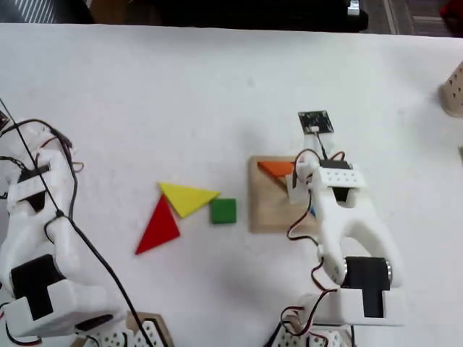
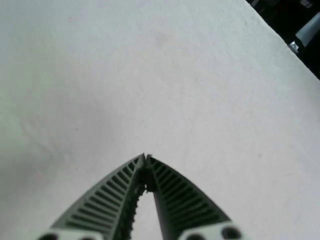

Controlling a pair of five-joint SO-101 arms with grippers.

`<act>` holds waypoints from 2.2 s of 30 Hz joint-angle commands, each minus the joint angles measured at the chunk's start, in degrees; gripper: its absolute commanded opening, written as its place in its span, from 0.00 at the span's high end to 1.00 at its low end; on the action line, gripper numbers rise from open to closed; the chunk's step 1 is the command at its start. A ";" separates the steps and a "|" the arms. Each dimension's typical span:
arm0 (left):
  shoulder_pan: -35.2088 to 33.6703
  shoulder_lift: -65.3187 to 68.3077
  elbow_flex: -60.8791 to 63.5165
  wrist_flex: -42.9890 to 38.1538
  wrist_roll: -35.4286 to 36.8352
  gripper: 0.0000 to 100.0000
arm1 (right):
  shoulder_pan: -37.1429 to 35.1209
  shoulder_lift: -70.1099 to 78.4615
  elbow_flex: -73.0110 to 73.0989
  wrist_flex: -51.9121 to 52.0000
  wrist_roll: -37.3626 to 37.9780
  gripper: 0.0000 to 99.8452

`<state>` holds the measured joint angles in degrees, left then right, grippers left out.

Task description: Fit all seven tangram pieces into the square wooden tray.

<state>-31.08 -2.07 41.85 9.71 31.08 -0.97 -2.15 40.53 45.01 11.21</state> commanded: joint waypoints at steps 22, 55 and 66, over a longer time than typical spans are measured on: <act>0.57 -2.77 -0.44 -1.58 0.97 0.98 | -25.27 -19.47 -1.41 16.66 -1.93 0.86; 0.84 -2.77 -0.79 -1.76 0.97 0.98 | -40.92 0.31 -4.31 1.01 -23.56 0.78; 0.84 -2.77 -0.70 -1.76 0.97 0.98 | -41.19 4.09 -9.93 4.26 -26.73 0.78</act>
<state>-31.08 -2.07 41.85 9.71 31.08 -41.67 2.51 33.41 49.23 -14.90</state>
